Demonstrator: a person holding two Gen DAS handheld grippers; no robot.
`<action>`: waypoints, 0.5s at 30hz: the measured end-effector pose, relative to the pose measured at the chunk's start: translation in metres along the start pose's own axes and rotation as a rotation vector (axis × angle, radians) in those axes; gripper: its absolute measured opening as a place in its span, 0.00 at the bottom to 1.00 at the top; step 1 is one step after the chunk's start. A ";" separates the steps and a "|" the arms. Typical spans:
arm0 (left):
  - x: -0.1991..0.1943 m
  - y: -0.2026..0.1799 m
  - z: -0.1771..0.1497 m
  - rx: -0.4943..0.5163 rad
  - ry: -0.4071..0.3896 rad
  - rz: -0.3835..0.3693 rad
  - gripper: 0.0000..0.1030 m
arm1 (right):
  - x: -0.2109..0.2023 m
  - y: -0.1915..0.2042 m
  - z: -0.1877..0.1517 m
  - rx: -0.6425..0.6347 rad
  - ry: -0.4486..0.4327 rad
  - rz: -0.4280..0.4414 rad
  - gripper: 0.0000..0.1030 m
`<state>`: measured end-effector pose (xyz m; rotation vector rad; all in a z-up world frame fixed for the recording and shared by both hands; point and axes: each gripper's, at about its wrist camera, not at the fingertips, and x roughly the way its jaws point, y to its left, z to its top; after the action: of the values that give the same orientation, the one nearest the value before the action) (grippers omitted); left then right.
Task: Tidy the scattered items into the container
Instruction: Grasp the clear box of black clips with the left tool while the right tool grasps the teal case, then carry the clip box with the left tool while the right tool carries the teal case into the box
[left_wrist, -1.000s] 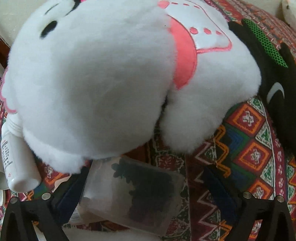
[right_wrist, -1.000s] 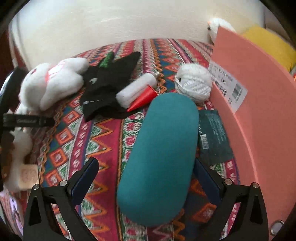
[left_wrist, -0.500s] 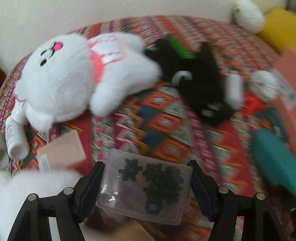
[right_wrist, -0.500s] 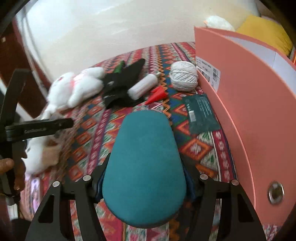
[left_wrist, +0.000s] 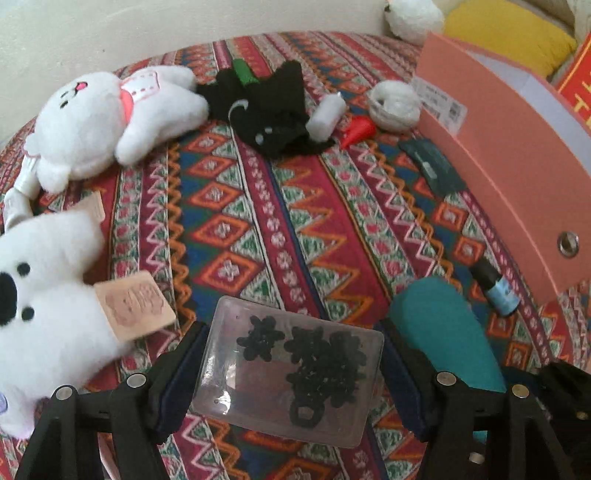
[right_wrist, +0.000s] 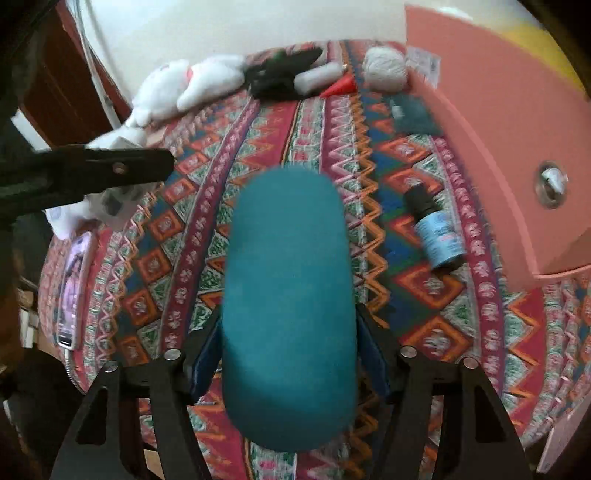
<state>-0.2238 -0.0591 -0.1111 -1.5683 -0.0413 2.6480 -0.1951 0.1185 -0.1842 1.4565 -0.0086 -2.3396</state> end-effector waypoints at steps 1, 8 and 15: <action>-0.001 0.001 -0.001 -0.005 0.000 0.002 0.72 | 0.004 0.004 0.005 -0.034 -0.006 -0.033 0.72; -0.006 0.006 -0.006 -0.037 0.000 0.016 0.72 | 0.016 0.009 0.020 -0.115 -0.009 -0.057 0.70; -0.002 0.008 -0.015 -0.058 0.016 0.015 0.72 | 0.026 0.016 0.009 -0.212 -0.070 -0.017 1.00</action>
<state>-0.2099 -0.0670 -0.1166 -1.6134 -0.1066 2.6685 -0.2081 0.0936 -0.1987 1.2764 0.2271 -2.3236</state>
